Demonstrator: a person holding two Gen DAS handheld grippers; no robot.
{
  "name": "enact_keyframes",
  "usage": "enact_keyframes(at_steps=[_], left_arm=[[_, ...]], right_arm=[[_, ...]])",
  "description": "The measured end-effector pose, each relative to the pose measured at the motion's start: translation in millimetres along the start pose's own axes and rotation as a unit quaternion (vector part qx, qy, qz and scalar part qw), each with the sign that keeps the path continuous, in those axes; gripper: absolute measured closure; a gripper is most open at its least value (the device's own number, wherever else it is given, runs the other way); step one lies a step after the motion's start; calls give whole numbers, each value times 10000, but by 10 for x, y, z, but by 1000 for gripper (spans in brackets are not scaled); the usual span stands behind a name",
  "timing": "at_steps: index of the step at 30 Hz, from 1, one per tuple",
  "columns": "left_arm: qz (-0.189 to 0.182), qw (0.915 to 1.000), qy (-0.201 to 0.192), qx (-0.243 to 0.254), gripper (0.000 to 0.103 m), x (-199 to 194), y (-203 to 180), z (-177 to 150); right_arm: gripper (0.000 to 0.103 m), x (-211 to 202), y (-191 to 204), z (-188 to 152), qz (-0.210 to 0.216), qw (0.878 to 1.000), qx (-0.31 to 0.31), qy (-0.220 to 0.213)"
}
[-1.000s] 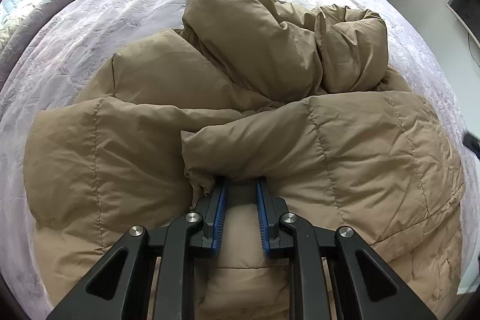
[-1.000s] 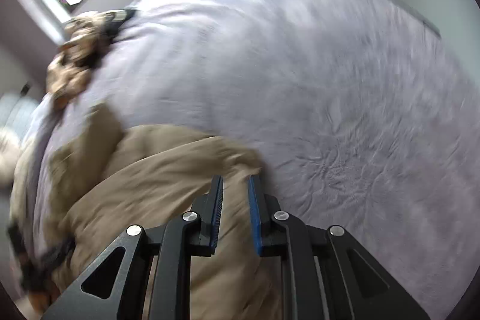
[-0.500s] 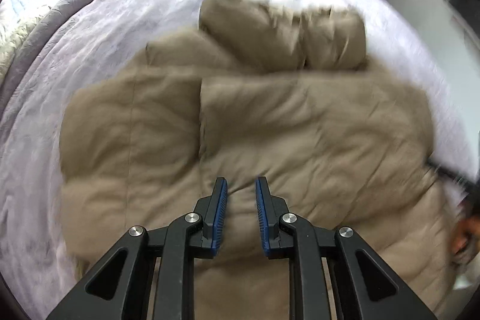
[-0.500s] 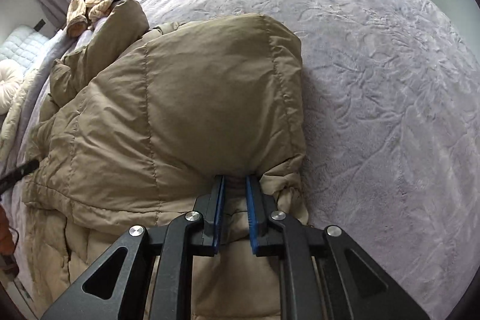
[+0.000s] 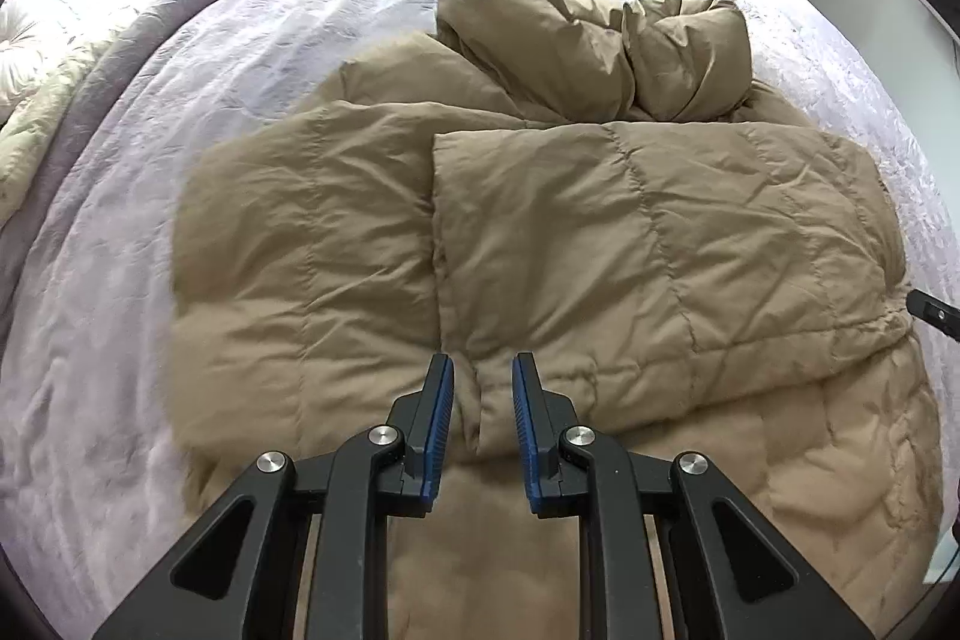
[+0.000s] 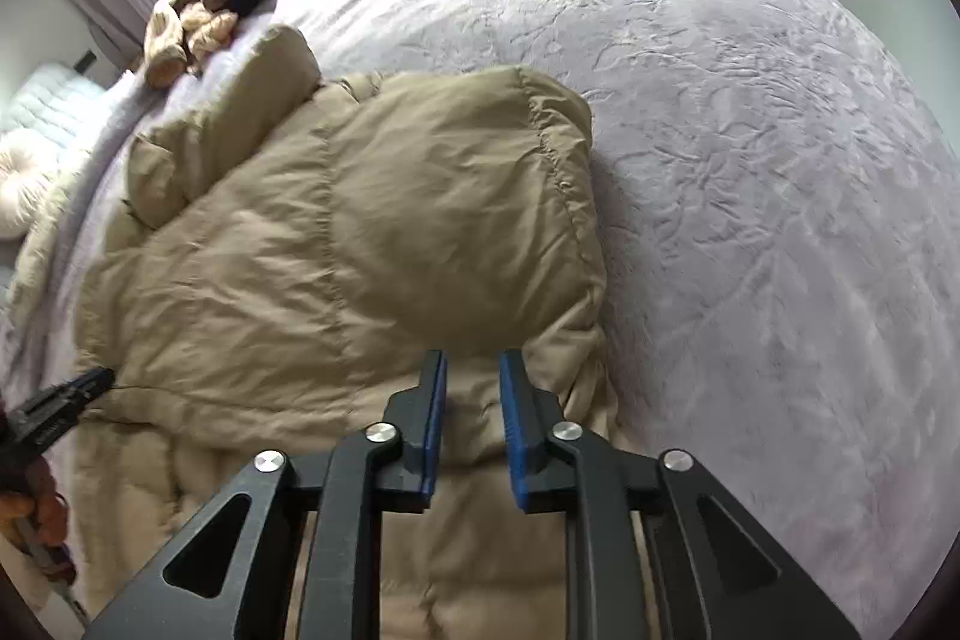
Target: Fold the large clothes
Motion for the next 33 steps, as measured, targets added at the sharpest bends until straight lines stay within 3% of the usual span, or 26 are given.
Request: enact_keyframes(at_steps=[3,7,8,9,10,16,18,20,22,25,33], left_arm=[[123,9999,-12,-70,81,-189,-23,-53],[240,9995,-37,-183,81,-417,-67,-194],[256,9994,-14,-246,75,-461,-81,-251],[323,9989,38,-337,34,-500,-85,-315],[421,9981,71,-435,0,-538,-69,-368],[574,9951,228,-770,0,-814,-235,-766],[583,9941,323,-853,0,-892,-300,-919],[664,9926,427,-923,0,-947,-334,-1060],[796,9908,576,-930,0,-996,-340,-1206],[858,9890,708,-976,0,-1062,-316,-1385],[392,9930,712,-858,0,-1218,-347,-1760]], right_arm=[[51,-201,-18,-71,106,9999,118,18],[51,-386,-67,-227,214,9995,178,116],[48,-420,-81,-283,257,9993,207,196],[44,-426,-61,-308,283,9990,227,255],[42,-456,-72,-364,329,9986,246,344],[36,-642,-45,-614,635,9957,90,666],[25,-693,-28,-693,726,9944,85,757],[24,-739,-5,-764,806,9932,52,839],[17,-814,18,-851,767,9933,-15,864],[16,-921,57,-968,730,9936,-94,859],[15,-1115,118,-1483,1311,9799,476,1423]])
Point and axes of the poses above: each gripper's, at about its wrist camera, not at the fingertips, and x roughly the way its jaws point, y to its left, z to its top, the point moved 7 cm from there along x, roughly the way its jaws point, and after that the axes turned 8 degrees about x, right-handed, at the moved point
